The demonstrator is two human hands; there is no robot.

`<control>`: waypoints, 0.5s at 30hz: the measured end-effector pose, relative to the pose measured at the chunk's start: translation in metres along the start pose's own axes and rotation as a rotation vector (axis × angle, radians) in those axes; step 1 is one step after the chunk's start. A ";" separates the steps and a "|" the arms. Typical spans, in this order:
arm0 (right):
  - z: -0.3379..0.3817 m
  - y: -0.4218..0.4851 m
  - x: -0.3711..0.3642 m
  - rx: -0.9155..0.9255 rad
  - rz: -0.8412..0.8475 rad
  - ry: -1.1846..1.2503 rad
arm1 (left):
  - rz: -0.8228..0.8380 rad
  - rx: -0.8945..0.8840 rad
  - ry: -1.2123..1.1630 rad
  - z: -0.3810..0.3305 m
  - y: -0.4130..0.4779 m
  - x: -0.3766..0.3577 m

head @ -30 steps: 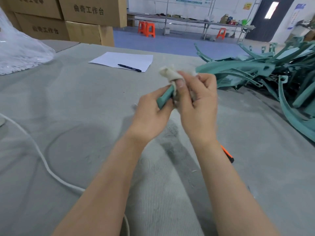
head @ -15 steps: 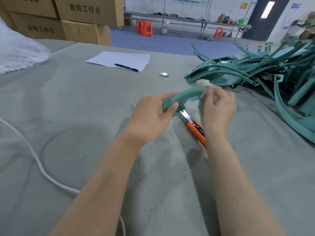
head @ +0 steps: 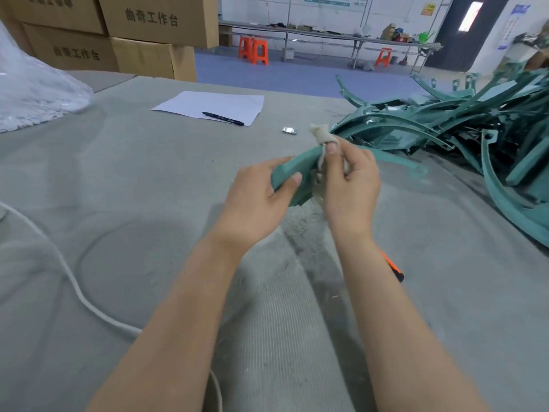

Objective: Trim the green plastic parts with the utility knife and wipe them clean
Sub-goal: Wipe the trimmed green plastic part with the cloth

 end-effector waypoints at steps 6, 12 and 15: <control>-0.049 0.028 0.027 -0.162 -0.088 -0.189 | 0.040 0.027 0.024 0.000 -0.001 -0.006; -0.039 0.024 0.027 -0.152 -0.101 -0.176 | 0.041 -0.021 0.017 0.000 0.001 -0.007; -0.013 0.003 -0.003 -0.061 0.023 -0.083 | 0.047 -0.059 0.008 -0.002 0.001 -0.005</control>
Point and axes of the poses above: each hand's wrist, its own y-axis towards the middle knuckle, its own x-axis out of the back of the hand, z = x × y, the point moved 10 cm from there along y, towards the middle knuckle, and after that the axes turned 10 degrees about -x, right-handed, at the moved point
